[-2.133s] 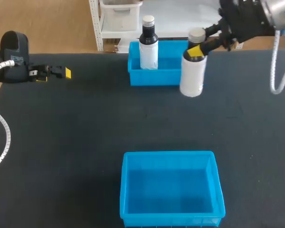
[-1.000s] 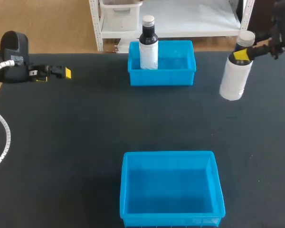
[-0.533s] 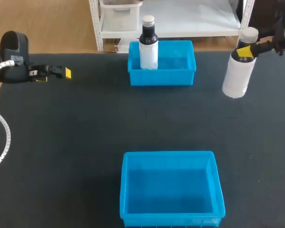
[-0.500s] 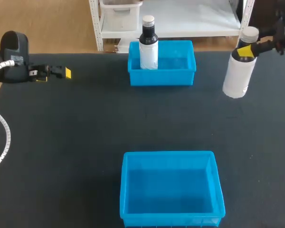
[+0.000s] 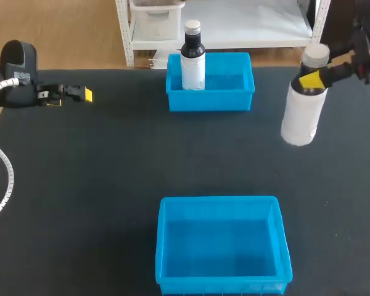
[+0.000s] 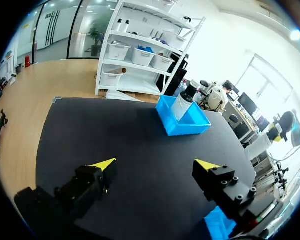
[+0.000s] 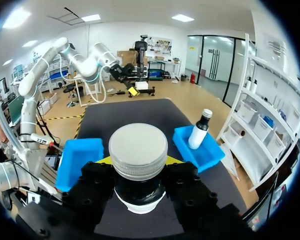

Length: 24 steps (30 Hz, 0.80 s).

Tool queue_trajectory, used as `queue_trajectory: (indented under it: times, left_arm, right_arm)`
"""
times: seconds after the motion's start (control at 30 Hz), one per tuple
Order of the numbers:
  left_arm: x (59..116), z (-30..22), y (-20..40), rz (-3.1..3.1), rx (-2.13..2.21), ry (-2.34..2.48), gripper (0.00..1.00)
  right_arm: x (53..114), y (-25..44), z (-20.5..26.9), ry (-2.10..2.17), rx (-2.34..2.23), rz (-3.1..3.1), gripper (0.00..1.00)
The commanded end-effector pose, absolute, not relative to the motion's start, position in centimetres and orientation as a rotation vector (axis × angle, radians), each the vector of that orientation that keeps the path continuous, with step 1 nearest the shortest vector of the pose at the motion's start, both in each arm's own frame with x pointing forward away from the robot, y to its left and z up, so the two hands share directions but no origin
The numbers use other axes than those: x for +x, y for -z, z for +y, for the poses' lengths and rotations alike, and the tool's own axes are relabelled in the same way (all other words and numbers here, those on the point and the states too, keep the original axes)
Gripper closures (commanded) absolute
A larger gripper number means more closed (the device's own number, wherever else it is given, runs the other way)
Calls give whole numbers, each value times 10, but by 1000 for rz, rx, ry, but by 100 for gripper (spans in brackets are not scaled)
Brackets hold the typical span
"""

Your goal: Pick up the bottle, and place it in the far bin if it is heavy, or in the near bin if it is light.

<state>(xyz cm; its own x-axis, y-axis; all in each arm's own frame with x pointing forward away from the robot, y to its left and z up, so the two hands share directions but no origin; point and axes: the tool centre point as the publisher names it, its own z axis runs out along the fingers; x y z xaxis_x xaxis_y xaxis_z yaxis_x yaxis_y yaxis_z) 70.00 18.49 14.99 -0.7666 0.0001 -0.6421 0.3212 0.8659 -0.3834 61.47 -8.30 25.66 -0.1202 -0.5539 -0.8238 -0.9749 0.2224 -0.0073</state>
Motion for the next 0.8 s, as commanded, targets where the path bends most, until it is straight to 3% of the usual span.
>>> queue_trajectory:
  times: [0.03,0.8]
  left_arm:
    - [700,185,-150,2374,231,636,0]
    - [700,185,-150,2374,231,636,0]
  right_arm:
    - [578,-259,-65,-714,-1420,1767,100]
    - [518,-236,56,-967,-1689,1578,100]
